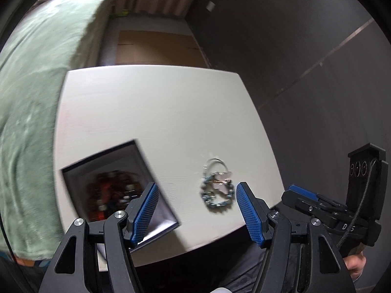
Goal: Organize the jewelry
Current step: 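Reach the left gripper to the pink butterfly charm and grasp it, then lift the butterfly charm with the left gripper while the right gripper grasps the beaded bracelet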
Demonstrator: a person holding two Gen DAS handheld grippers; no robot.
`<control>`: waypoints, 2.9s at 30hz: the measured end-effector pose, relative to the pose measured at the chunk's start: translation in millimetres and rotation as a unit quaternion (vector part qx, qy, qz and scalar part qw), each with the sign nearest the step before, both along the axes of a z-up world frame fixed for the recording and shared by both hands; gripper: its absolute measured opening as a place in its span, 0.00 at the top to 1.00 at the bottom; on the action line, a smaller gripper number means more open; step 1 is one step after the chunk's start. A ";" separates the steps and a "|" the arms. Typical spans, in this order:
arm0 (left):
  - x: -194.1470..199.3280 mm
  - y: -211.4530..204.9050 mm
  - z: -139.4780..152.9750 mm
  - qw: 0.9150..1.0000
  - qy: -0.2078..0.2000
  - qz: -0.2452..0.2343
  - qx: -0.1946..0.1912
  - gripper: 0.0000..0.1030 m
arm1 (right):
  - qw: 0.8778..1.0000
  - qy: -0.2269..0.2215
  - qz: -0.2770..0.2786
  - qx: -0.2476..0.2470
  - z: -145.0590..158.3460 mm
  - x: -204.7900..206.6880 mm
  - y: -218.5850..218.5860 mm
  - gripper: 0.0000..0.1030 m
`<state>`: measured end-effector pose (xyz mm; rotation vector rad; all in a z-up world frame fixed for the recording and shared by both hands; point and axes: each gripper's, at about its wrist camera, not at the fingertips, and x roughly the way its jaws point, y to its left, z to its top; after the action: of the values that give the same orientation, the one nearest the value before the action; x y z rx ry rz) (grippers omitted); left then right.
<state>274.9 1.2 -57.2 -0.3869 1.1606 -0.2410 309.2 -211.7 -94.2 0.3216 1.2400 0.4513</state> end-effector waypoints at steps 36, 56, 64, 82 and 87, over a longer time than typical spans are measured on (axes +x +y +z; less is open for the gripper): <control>80.1 -111.0 -94.9 0.989 0.114 -0.053 0.078 0.59 | 0.995 -0.008 -0.094 -0.038 -14.4 -5.4 -106.3 0.15; 49.3 -73.6 -54.0 0.997 0.066 -0.027 0.038 0.69 | 0.998 0.023 -0.041 -0.029 -30.6 8.9 -43.1 0.29; 30.9 -34.2 -29.8 0.998 0.046 0.003 0.038 0.69 | 0.999 0.038 -0.008 -0.027 -39.9 19.8 0.1 0.50; -9.8 51.2 -3.8 0.996 0.023 0.077 0.030 0.69 | 0.985 0.042 0.051 -0.160 -73.9 33.9 77.6 0.77; -19.7 69.0 -4.1 0.995 0.023 0.091 0.026 0.69 | 0.981 0.028 0.055 -0.186 -71.8 31.0 84.2 0.89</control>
<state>255.1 70.2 -61.3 -0.4521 1.1662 -0.0431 340.2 -127.5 -166.0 -0.0524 1.3729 0.2972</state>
